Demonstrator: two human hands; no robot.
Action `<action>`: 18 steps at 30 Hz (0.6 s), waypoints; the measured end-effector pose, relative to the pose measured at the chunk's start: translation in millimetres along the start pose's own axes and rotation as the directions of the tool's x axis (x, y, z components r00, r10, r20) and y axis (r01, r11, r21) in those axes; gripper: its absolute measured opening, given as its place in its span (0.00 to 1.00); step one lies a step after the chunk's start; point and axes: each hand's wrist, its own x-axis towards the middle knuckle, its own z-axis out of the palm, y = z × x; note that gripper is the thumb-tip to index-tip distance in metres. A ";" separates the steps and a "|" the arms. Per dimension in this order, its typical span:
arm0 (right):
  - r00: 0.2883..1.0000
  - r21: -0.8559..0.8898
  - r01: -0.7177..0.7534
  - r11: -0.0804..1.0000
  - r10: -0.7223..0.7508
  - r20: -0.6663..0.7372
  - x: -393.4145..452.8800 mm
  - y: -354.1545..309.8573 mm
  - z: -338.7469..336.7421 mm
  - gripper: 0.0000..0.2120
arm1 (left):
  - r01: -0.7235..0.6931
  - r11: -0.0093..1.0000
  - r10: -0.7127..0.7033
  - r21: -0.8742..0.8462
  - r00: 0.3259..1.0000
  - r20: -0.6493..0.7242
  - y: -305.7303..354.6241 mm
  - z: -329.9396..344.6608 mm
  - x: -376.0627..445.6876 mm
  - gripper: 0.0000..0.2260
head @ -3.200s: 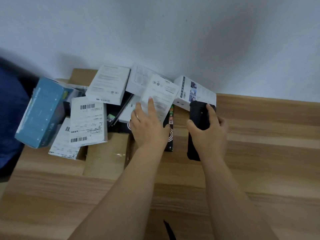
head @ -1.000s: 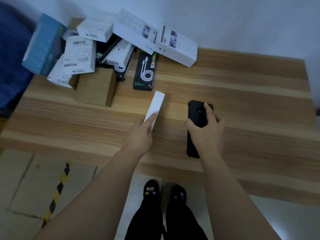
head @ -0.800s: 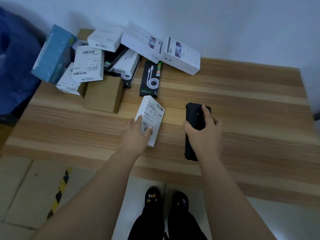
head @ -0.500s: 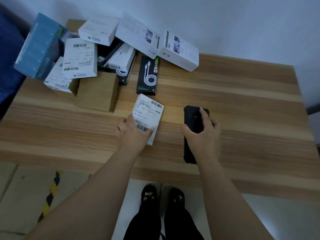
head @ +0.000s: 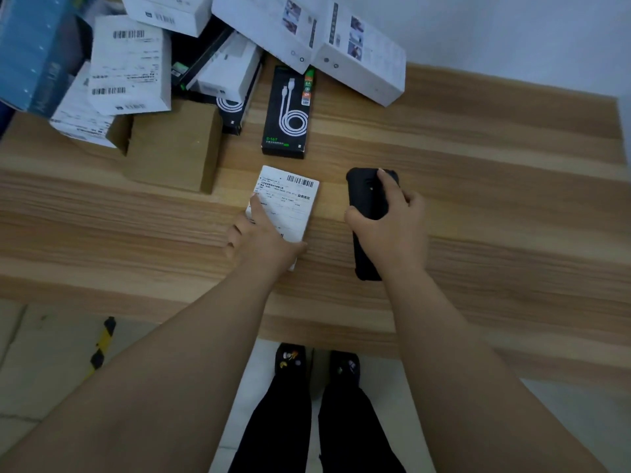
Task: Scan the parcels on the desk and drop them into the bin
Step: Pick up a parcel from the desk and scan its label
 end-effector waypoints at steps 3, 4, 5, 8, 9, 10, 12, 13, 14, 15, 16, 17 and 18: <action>0.998 -0.021 0.047 0.999 -0.046 0.050 -1.2 -12.0 -5.3 0.35 | -0.034 0.997 0.040 0.071 0.995 -0.089 6.3 -16.2 -3.4 0.55; 0.995 -0.037 0.070 0.997 -0.067 0.071 -2.6 -18.1 -8.5 0.35 | -0.055 0.992 0.069 0.111 0.990 -0.126 7.6 -24.5 -4.1 0.55; 0.991 -0.046 0.096 0.994 -0.091 0.098 -4.2 -25.2 -12.8 0.35 | -0.080 0.984 0.106 0.158 0.981 -0.161 9.2 -34.7 -5.2 0.56; 0.959 -0.071 0.220 0.973 -0.202 0.199 -9.7 -50.4 -31.0 0.35 | -0.147 0.942 0.226 0.302 0.942 -0.249 13.1 -73.6 -9.0 0.57; 0.942 -0.096 0.272 0.958 -0.244 0.232 -11.9 -60.1 -38.7 0.35 | -0.158 0.923 0.263 0.351 0.925 -0.275 15.0 -88.7 -11.4 0.57; 0.923 -0.123 0.324 0.938 -0.285 0.257 -14.3 -70.3 -46.7 0.35 | -0.161 0.905 0.292 0.395 0.908 -0.300 17.3 -104.7 -14.1 0.57; 0.888 -0.174 0.418 0.892 -0.360 0.286 -19.4 -91.3 -63.4 0.35 | -0.147 0.870 0.335 0.470 0.876 -0.346 22.0 -137.4 -21.3 0.55; 0.871 -0.194 0.455 0.869 -0.390 0.298 -22.7 -101.6 -71.8 0.35 | -0.137 0.849 0.359 0.510 0.858 -0.367 23.1 -153.2 -25.6 0.54; 0.855 -0.209 0.487 0.848 -0.415 0.311 -26.8 -111.8 -80.6 0.35 | -0.128 0.824 0.391 0.552 0.834 -0.390 23.9 -168.7 -29.9 0.53; 0.839 -0.222 0.516 0.828 -0.436 0.324 -31.5 -121.2 -89.8 0.35 | -0.121 0.799 0.426 0.589 0.805 -0.413 24.1 -183.4 -34.7 0.52; 0.824 -0.236 0.543 0.806 -0.457 0.336 -36.1 -129.8 -98.8 0.34 | -0.106 0.779 0.450 0.618 0.781 -0.432 23.3 -196.8 -38.9 0.51; 0.809 -0.253 0.568 0.783 -0.475 0.346 -41.1 -138.1 -107.7 0.34 | -0.085 0.764 0.461 0.640 0.766 -0.448 22.7 -209.3 -43.6 0.52; 0.796 -0.270 0.589 0.761 -0.491 0.354 -45.9 -145.4 -116.0 0.34 | -0.065 0.752 0.464 0.656 0.759 -0.457 21.7 -220.4 -48.5 0.52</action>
